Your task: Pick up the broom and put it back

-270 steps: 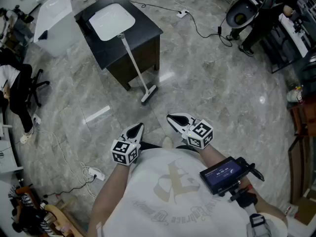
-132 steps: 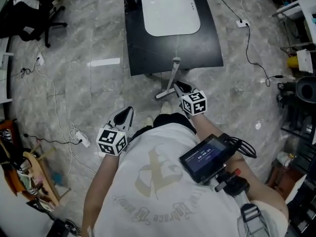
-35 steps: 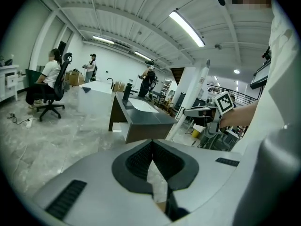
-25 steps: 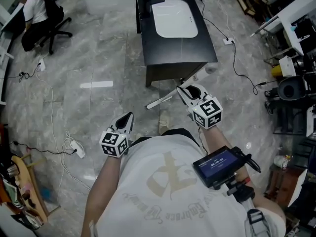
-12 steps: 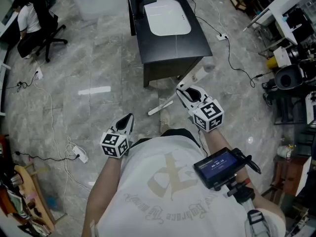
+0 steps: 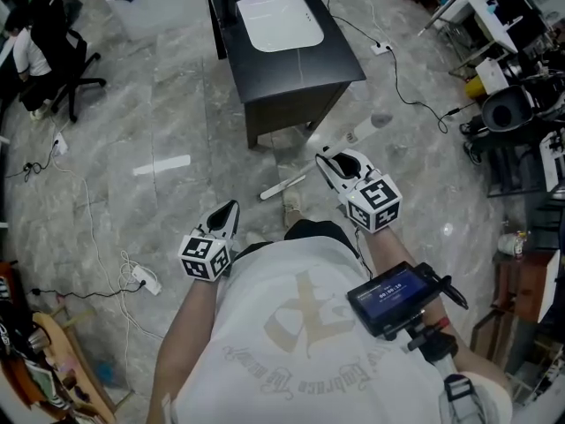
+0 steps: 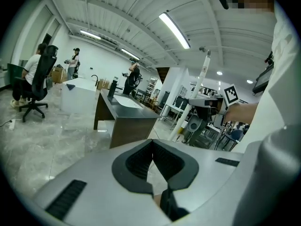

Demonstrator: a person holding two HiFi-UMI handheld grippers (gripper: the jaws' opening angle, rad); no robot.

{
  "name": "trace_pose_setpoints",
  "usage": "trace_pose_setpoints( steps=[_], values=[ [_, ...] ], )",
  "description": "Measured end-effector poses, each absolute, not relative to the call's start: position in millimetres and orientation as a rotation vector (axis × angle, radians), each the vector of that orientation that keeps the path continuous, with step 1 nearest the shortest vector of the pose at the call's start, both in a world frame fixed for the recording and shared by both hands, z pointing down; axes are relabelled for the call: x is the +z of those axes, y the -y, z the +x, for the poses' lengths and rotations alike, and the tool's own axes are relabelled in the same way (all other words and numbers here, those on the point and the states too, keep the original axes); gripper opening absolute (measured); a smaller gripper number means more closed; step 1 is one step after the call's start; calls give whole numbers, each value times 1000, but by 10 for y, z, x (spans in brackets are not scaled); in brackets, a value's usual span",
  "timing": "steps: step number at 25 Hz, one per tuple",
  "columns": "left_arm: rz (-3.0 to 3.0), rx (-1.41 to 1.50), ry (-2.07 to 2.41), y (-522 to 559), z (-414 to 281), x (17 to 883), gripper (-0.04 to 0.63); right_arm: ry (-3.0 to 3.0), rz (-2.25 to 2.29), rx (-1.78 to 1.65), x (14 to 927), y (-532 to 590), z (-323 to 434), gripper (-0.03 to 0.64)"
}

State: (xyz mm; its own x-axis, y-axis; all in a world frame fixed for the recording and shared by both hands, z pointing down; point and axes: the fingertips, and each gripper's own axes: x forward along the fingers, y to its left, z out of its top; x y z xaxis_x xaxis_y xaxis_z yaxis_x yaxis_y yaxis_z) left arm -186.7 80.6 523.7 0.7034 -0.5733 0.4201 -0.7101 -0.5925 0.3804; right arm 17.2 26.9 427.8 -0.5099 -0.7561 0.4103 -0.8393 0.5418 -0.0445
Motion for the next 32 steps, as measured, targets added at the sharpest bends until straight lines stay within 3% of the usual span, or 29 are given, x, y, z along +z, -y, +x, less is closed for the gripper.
trace_pose_setpoints(
  steps=[32],
  values=[
    [2352, 496, 951, -175, -1558, 5300, 12, 2250, 1383, 531, 5355, 211, 1107, 95]
  ],
)
